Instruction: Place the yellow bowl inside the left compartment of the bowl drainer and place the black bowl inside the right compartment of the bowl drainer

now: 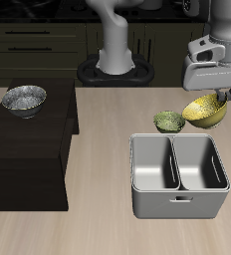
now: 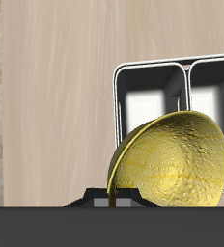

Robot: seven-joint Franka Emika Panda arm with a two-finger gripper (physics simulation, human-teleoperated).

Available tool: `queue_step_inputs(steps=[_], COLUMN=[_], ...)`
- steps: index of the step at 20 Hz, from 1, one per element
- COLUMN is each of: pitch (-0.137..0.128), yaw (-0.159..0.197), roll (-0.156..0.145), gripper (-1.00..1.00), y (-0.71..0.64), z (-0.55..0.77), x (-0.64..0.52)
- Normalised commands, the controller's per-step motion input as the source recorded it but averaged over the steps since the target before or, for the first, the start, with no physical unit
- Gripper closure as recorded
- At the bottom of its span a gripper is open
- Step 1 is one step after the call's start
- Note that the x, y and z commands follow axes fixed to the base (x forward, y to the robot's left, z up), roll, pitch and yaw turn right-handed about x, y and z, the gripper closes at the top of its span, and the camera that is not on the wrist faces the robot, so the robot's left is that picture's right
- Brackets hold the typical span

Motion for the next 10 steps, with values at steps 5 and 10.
queue_step_inputs(steps=[5,10], pitch=[0.025,0.031], yaw=[0.008,-0.005], roll=[0.007,-0.006], gripper=[1.00,1.00], y=[0.19,0.05], z=[-0.21,-0.19], x=[0.15,0.08])
